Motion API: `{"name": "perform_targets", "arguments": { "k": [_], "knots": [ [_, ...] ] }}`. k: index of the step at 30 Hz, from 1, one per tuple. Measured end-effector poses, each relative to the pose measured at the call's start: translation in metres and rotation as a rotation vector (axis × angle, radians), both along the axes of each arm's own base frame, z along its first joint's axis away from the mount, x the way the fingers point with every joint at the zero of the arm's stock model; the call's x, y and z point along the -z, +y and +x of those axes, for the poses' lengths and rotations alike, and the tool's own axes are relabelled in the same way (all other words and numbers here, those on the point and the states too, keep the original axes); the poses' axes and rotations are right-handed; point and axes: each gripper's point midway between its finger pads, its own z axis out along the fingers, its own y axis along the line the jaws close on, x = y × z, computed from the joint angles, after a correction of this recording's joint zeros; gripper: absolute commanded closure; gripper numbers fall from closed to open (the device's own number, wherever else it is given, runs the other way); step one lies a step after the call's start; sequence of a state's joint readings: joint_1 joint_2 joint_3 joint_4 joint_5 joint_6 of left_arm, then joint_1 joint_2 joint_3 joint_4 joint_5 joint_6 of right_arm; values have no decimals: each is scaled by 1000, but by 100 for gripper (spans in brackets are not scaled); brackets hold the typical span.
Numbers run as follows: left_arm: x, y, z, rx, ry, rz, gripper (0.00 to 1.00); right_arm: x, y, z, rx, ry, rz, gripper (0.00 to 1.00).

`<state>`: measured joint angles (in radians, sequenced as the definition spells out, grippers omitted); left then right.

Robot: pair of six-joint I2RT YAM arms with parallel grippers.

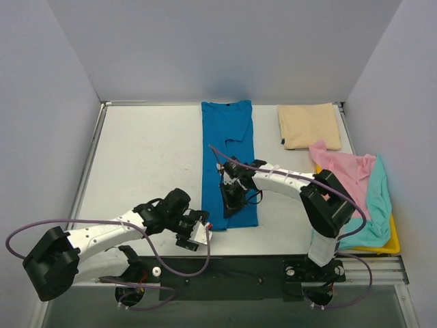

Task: Fold and stack the t-shirts
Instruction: Grab the bottom of the folded rectangular tshirt with both arms

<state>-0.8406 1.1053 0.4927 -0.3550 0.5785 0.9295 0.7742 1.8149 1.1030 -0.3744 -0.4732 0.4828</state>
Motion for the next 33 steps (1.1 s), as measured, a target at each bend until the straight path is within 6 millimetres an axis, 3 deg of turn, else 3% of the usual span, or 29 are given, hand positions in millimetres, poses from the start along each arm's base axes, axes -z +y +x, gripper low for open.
{"name": "perform_targets", "arguments": {
  "k": [3,5,9,14,17,20,22,25,26,29,31,33],
  "knots": [
    [-2,-7,0,19,-31,-12,16,-17,-4,-1,15,-37,18,100],
    [-5,-11,5,15,-59,-27,19,-28,-11,-5,26,-59,23,93],
    [-3,-12,21,15,-150,-13,21,-41,-43,-15,120,-72,-11,63],
    [11,-4,31,33,-212,59,27,-32,-99,-11,327,-63,-107,53],
    [20,-3,29,60,-217,94,32,-19,-117,-15,391,-32,-164,53],
    [21,-11,25,97,-232,87,36,-4,-118,-20,411,10,-189,54],
    [21,-15,23,113,-240,84,40,6,-115,-20,420,38,-191,59],
    [22,-19,23,132,-257,83,49,15,-111,-23,427,77,-180,84],
    [22,-20,24,134,-266,81,53,16,-110,-23,433,79,-174,87],
    [24,-21,29,138,-296,90,87,19,-108,-25,439,89,-156,100],
    [26,-20,32,139,-310,102,100,19,-107,-26,442,92,-144,100],
    [27,-19,32,143,-313,107,100,19,-108,-26,445,93,-140,100]
  ]
}}
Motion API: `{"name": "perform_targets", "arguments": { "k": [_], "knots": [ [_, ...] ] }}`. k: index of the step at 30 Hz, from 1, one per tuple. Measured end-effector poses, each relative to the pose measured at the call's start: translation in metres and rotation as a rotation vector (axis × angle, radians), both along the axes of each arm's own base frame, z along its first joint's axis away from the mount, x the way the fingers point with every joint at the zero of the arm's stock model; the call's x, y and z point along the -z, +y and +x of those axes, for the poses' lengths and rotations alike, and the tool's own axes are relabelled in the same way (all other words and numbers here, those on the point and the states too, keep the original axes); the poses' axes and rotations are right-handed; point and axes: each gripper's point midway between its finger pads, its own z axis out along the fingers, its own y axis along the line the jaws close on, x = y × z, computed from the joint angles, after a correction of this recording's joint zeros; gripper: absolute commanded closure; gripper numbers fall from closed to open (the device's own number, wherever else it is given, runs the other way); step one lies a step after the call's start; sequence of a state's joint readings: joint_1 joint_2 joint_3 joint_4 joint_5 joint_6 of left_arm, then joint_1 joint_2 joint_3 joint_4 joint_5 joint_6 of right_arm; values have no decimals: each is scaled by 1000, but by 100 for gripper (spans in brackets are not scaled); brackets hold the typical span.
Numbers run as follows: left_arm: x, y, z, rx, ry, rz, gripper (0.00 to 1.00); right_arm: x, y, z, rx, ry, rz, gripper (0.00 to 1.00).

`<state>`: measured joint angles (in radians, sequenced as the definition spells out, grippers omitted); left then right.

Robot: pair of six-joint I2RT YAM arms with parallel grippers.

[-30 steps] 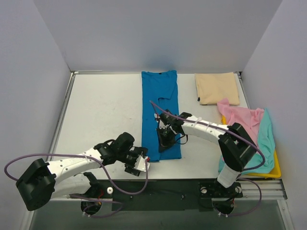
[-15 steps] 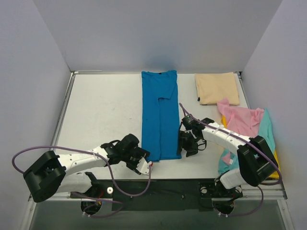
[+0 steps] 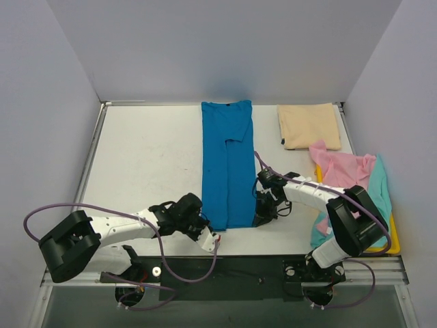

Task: Fold and stack the t-shirts
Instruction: Grab the bottom of the folded rectangular tshirt with both arms, then fold the folded rectangular tshirt in 1/3 of the way

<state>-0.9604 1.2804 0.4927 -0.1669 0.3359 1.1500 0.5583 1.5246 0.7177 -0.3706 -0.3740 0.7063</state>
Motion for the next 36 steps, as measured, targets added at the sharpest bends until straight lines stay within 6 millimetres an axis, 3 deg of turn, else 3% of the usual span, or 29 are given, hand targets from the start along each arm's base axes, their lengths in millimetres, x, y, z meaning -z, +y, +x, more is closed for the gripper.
{"name": "perform_targets", "arguments": {
  "k": [5,9,16,20,24,27,32,36],
  "knots": [
    [-7,-2,-8,-14,51,17,100,-6,-2,-1,-12,-13,3,100],
    [-31,-3,-17,-59,118,7,100,-26,-3,-7,-41,-58,26,100],
    [-69,5,-24,-107,200,17,100,-59,6,-45,-171,-67,42,100],
    [-101,10,-3,-219,255,-28,100,-90,9,-49,-191,-71,61,100],
    [-123,12,21,-354,291,-86,100,-126,13,-21,-149,-129,109,100],
    [-118,11,38,-449,336,-76,100,-138,9,12,-104,-158,110,100],
    [-101,13,88,-625,368,-62,100,-129,4,66,-79,-133,74,100],
    [-107,3,140,-698,324,-110,100,-119,-4,112,-34,-130,75,100]
  ]
}}
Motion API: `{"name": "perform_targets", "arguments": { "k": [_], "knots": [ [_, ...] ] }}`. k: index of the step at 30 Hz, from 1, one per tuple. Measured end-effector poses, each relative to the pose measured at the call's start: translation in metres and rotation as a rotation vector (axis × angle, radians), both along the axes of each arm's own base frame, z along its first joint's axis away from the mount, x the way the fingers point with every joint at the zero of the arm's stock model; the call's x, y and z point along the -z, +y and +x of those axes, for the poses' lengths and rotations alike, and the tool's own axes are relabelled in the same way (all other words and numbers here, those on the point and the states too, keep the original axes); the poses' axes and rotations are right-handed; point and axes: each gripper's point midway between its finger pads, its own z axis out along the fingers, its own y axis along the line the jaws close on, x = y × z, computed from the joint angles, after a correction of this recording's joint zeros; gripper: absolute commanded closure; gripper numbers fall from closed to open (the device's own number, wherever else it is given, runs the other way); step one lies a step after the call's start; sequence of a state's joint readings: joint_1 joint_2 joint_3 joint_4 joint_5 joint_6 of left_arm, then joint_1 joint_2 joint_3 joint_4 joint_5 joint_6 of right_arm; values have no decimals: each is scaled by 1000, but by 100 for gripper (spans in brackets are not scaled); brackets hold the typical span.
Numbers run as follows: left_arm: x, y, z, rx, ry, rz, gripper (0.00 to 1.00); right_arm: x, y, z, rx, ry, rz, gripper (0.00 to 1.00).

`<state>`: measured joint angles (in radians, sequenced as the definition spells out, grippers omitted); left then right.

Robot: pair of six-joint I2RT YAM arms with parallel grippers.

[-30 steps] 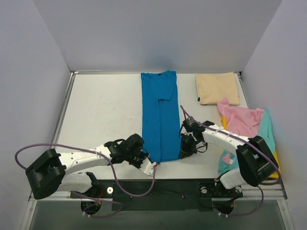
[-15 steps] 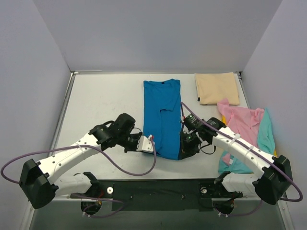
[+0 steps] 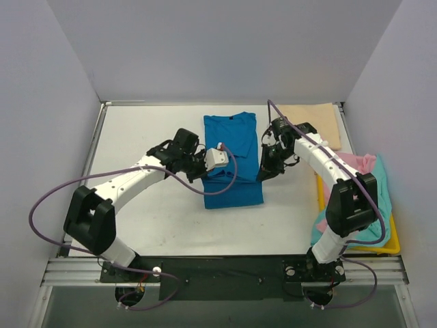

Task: Fold and stack the t-shirts
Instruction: Fold the folded rectangular tshirt in 1/3 of the way

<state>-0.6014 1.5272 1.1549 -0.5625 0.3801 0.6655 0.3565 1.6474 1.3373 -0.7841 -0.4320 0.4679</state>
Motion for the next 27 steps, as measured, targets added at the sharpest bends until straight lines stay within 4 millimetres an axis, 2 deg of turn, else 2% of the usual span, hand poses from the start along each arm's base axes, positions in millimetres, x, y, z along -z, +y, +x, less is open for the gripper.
{"name": "perform_targets", "arguments": {
  "k": [4,7,13,18,26,27],
  "knots": [
    [-3,-17,37,-14,-44,-12,100,7,-6,33,26,3,15,100],
    [5,-29,61,-23,-44,-8,100,12,-6,61,34,4,45,100],
    [29,-26,100,-75,-27,12,100,35,-4,98,48,41,91,100],
    [40,-22,120,-103,-38,13,100,50,-5,113,54,69,112,100],
    [46,-23,132,-112,-60,3,100,61,-6,124,64,89,127,100],
    [45,-23,134,-113,-67,-1,99,63,-6,124,65,94,125,97]
  ]
}}
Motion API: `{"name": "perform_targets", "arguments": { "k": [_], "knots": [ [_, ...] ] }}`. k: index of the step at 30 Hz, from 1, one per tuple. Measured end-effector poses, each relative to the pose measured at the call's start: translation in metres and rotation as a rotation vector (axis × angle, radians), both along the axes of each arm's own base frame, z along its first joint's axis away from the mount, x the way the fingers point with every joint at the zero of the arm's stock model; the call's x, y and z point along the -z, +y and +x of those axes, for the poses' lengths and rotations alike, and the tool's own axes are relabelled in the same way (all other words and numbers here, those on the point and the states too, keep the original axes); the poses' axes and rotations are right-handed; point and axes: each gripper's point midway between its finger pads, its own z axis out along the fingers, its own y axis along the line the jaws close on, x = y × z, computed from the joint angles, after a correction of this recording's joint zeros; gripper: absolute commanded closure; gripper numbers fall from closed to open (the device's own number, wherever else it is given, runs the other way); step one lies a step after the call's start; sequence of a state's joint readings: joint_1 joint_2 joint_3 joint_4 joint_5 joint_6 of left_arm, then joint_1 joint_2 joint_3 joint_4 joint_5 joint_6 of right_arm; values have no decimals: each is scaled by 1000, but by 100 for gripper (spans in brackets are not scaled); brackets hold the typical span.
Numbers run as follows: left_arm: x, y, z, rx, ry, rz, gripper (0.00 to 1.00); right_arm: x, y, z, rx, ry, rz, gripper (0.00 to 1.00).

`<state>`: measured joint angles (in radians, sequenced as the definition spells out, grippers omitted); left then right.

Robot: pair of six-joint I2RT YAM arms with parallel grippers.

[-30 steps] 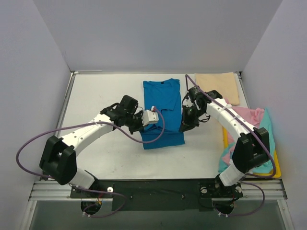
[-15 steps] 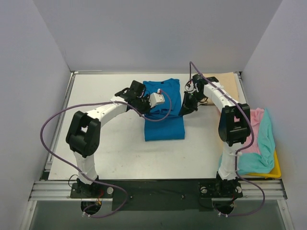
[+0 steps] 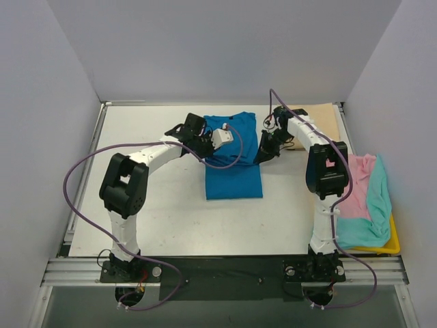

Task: Fold and stack the t-shirts
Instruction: Fold the folded rectangular tshirt in 1/3 of the way, then grab one side of the 2/3 rectangular tshirt with both arms

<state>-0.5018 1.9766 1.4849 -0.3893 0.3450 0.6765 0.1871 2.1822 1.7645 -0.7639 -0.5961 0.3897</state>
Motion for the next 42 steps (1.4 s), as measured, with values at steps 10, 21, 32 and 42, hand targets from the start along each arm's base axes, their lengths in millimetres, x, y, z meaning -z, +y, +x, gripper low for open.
{"name": "perform_targets", "arguments": {
  "k": [10,21,32,42],
  "knots": [
    [-1,10,29,-70,-137,35,39,9,-18,34,38,-48,-58,57],
    [-2,10,-1,47,-4,23,57,-3,-27,1,-36,-129,-152,61],
    [43,-11,-160,490,184,134,44,44,-31,-126,-5,129,-194,52],
    [61,-9,-162,483,49,218,51,51,-15,-138,116,178,-137,54]
  ]
}}
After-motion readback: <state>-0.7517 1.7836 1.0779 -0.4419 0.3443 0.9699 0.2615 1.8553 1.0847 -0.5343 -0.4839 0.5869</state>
